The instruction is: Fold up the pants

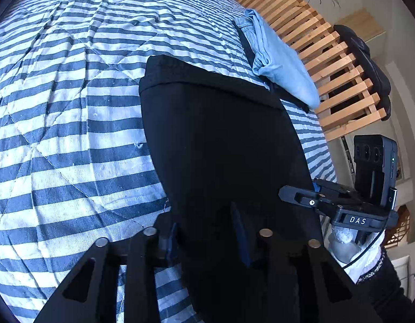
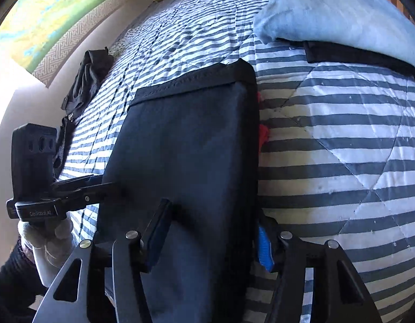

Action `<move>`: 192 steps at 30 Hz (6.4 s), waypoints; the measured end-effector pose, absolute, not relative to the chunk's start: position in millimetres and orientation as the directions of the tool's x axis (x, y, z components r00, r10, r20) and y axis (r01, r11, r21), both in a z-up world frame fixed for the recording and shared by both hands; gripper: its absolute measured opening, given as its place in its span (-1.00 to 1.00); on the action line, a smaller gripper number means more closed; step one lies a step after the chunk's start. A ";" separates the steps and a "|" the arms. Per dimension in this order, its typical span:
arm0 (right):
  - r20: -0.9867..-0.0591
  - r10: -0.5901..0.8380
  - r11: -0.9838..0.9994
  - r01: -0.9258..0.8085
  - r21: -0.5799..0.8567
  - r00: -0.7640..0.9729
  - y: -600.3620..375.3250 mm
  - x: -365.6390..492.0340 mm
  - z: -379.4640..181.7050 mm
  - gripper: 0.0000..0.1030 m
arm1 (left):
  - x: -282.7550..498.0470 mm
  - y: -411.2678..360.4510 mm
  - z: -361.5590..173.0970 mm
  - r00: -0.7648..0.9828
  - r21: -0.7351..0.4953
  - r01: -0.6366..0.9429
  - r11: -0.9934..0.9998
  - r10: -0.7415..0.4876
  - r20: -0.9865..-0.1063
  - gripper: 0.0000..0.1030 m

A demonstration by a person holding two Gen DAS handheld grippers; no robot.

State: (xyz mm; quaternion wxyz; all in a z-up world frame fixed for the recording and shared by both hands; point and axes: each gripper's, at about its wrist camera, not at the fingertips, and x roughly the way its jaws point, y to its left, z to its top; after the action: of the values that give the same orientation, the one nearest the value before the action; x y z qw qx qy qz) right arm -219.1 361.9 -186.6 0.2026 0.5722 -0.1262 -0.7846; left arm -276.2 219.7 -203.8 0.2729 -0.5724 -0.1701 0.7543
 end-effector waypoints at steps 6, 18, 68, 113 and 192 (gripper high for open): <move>-0.825 -0.485 -0.874 0.128 0.469 -0.289 365.4 -216.6 -185.6 -0.67 | -266.1 229.3 -191.2 -0.246 -0.500 -0.265 -0.824 0.559 -0.792 -0.67; -0.830 -0.410 -0.912 0.163 0.376 -0.378 344.8 -201.2 -146.8 -0.79 | -253.7 232.3 -135.8 -0.298 -0.469 -0.343 -0.814 0.568 -0.767 -0.82; -0.716 0.281 -0.958 -0.228 -0.173 -0.639 548.7 -427.8 -104.3 -0.35 | -567.5 535.9 -117.8 -0.451 -0.221 -0.539 -0.813 0.500 -0.739 -0.19; -0.698 -0.032 -0.991 -0.068 0.115 -0.716 297.3 -42.9 -14.5 -0.01 | -106.7 251.0 -11.7 -0.644 -0.123 -0.381 -0.916 0.359 -0.676 0.36; -0.713 0.103 -0.984 -0.177 0.030 -0.693 298.3 -52.1 -36.9 0.27 | -133.6 246.0 -35.2 -0.636 -0.113 -0.325 -0.939 0.305 -0.709 0.81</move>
State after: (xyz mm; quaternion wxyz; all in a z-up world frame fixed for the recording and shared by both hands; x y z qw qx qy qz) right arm -52.1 298.3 -36.9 -0.0761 0.3840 -0.0483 -0.9189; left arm -133.6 246.0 -35.2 0.1741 -0.3896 0.0124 0.9043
